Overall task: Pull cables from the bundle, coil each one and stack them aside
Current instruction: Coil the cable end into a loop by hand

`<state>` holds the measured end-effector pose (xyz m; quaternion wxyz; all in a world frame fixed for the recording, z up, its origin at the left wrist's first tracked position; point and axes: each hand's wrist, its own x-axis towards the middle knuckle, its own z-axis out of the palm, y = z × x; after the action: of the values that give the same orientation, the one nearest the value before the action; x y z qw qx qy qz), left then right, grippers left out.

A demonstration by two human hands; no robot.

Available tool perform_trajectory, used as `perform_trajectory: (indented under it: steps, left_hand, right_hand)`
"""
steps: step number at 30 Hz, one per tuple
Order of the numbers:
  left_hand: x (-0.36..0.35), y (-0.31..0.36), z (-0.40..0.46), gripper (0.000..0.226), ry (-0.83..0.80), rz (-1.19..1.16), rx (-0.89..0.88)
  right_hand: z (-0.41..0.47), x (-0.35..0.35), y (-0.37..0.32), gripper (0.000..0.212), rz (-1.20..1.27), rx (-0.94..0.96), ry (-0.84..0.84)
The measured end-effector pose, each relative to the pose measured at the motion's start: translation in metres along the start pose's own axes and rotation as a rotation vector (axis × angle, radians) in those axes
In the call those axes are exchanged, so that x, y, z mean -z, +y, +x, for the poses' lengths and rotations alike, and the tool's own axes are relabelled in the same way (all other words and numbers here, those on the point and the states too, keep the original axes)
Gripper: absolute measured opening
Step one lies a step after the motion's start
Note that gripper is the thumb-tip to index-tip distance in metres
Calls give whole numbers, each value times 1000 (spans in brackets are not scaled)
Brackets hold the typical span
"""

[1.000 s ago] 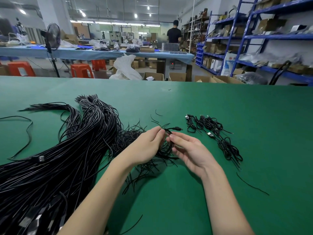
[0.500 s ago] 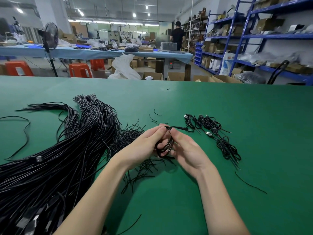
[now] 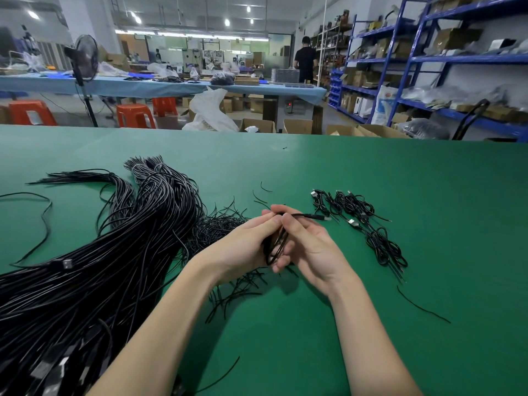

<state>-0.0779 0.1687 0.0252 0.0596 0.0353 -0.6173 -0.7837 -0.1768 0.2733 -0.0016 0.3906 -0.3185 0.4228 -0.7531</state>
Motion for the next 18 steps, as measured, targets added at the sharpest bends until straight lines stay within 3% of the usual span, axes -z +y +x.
perform_trajectory:
  steps: [8,10,13,18]
  left_hand:
    - [2,5,-2,38,-184,-76,114]
    - [4,6,-5,35,-234,-19,111]
    - [6,1,-7,14,-246,80,84]
    - [7,0,-8,25,-250,98,90]
  right_hand:
    - [-2,-1,-4,34,-62,-21,106]
    - [-2,1,-4,29,-128,-32,93]
    - [-1,4,-6,41,-180,-59,72]
    - [-4,11,-11,32,-181,-111,12]
